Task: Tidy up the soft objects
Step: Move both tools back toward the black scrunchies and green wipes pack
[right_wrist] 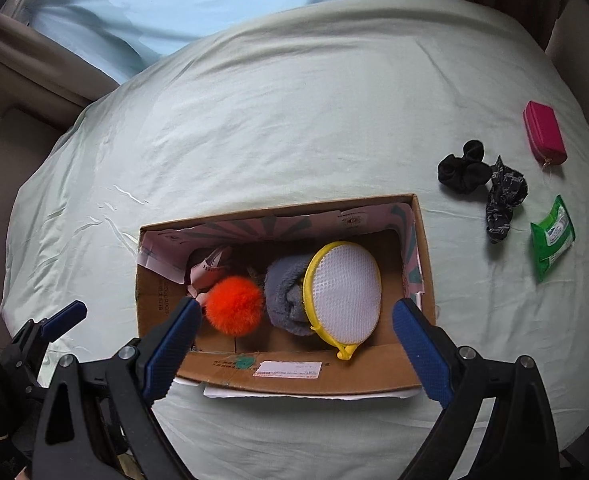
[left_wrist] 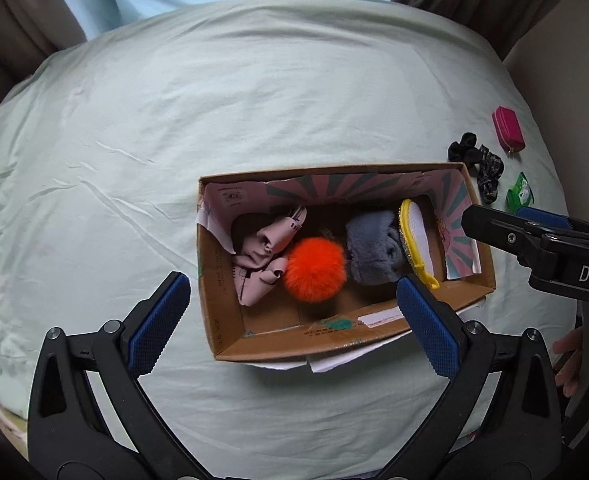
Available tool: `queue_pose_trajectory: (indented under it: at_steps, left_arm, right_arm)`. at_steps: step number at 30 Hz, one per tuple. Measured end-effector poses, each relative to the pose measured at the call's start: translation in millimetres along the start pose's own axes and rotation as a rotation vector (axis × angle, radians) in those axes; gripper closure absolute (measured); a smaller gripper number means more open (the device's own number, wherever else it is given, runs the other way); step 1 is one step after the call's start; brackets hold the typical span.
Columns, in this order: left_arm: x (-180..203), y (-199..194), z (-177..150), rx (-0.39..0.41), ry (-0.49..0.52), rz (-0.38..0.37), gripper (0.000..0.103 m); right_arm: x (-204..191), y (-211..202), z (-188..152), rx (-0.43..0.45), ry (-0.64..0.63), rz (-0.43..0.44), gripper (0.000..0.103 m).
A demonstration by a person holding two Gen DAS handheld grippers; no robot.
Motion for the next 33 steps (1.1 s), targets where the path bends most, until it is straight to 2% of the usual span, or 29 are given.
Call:
queue_pose_trajectory:
  at_steps: [6,17,23,27,33]
  left_arm:
    - [-4.4,-57.2,-7.8,0.097,-0.007,-0.005,0.0]
    - [-7.8,-168.9,-23.4,0.345,-0.019,0.052,0.0]
    - [9.8,-213.7,-40.6,0.477,-0.005,0.077,0.0]
    - [32.9,-229.5,-42.5,0.521,-0.002,0.061,0.0]
    - [82.4,-233.4,-27.7,0.547,0.004,0.044,0.0]
  right_arm:
    - [-9.7,-53.8,-10.0,0.121,-0.067,-0.044,0.008]
    - [-21.5,-181.8,-35.2,0.459,-0.166,-0.119,0.007]
    - [-10.6,-238.0,-57.1,0.633,-0.191,-0.181,0.007]
    - [11.5,-255.4,-64.7,0.674,-0.153,-0.192,0.007]
    - [54.7,-266.9,-67.4,0.684,-0.138,-0.184,0.007]
Point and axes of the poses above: each gripper's, at about its wrist camera, not at the fingertips, and y roughly the way its jaws point, x to its right, z to its top, the point moved 6 cm from there along y, roughly the way its jaws point, and after that the axes turned 3 degrees about x, right-handed, at the moved point
